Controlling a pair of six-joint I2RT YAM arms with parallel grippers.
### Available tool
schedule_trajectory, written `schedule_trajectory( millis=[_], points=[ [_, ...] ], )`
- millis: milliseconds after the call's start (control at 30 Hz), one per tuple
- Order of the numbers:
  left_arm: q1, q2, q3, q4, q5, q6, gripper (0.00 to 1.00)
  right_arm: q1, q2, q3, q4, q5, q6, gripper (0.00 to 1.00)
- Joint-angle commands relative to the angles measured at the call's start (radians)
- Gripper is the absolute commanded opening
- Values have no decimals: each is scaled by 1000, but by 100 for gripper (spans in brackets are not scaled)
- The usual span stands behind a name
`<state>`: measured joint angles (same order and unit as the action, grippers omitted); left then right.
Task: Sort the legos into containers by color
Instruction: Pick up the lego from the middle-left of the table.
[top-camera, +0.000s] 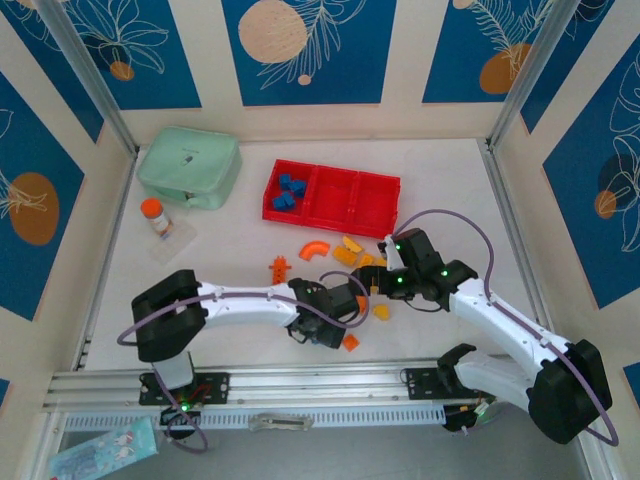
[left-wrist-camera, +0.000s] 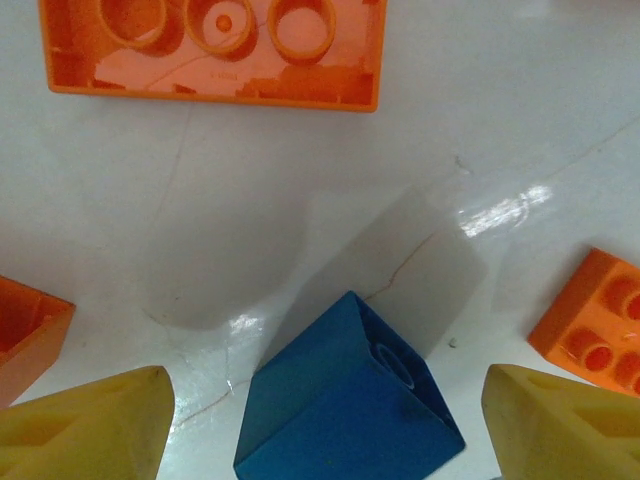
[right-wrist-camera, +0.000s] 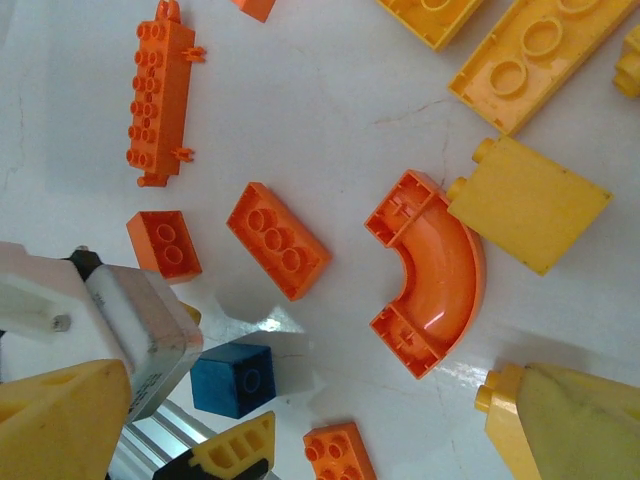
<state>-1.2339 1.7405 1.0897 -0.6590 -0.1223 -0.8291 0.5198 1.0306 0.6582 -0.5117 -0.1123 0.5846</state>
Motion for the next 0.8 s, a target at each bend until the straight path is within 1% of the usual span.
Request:
schedule_trajectory(
  millis=[0,100,200,233,333,400,533,633,767],
  points=[
    [-9,32,18,-18,11,12,78,-9,-6,-12,6,-9,1,99],
    [-9,43,1,11,28,3,74,-13,-6,-15,9,-10,-1,99],
    [-10,44,-14,27,32,-7,68,-16,-7,-16,10,-12,-3,99],
    [-9,42,-16,31,30,-7,67,-17,-7,-16,11,-12,-5,99],
    [-10,36,-19,29,17,-7,59,-18,-10,-17,14,-10,-6,99],
    [-9,29,-19,22,11,-8,56,-20,-12,-13,14,-12,-6,99],
    [-9,-4,-19,0,-13,-7,52,-21,-17,-4,10,-12,-14,99],
    [-4,-46,-13,-22,-42,7,52,-21,-21,10,8,-15,-21,99],
    [16,-118,18,-90,-119,45,51,-21,-17,35,14,-21,-31,99]
  ],
)
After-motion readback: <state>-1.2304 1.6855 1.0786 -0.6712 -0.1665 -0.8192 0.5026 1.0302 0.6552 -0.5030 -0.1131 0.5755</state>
